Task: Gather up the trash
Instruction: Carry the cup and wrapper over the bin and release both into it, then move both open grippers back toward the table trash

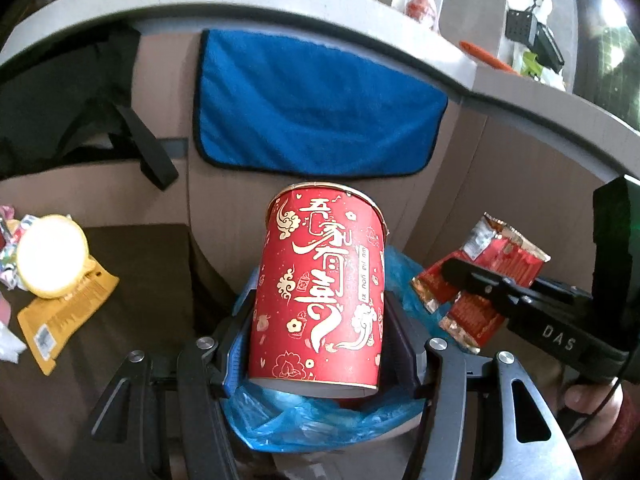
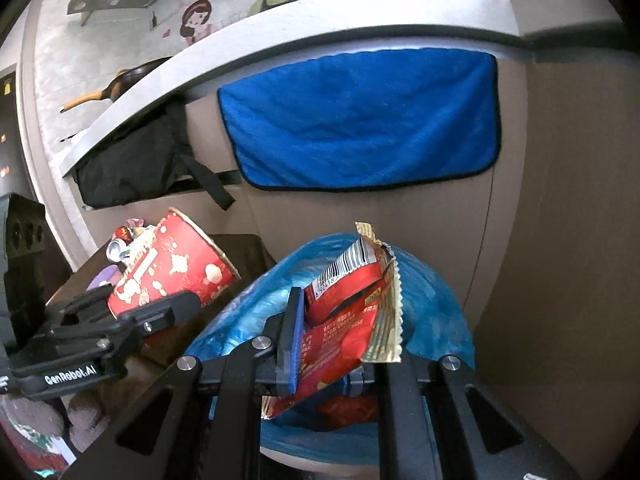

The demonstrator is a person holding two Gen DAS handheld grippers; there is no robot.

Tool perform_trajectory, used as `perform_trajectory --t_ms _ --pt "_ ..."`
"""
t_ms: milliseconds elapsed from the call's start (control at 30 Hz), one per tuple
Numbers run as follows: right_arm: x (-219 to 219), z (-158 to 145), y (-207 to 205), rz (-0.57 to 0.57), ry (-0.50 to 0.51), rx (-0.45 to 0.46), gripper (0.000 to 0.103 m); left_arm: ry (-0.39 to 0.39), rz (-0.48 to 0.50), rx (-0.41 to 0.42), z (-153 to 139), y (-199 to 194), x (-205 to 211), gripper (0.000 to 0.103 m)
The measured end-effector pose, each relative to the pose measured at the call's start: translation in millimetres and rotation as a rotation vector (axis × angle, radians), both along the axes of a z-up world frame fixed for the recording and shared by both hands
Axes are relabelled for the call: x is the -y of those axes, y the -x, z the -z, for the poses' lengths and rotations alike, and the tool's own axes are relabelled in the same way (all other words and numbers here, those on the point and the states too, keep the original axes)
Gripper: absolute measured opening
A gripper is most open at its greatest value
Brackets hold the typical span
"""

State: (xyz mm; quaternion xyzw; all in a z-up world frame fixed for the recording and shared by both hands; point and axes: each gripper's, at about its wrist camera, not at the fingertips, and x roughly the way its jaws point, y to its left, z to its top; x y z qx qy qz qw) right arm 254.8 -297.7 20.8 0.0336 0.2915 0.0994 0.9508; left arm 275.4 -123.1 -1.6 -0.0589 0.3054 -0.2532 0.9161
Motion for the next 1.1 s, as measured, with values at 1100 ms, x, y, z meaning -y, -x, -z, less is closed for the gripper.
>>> perform_trajectory --t_ms 1100 --pt "20 37 -32 0.019 -0.070 -0.079 0.052 0.110 0.056 -0.163 36 -49 -9 0.068"
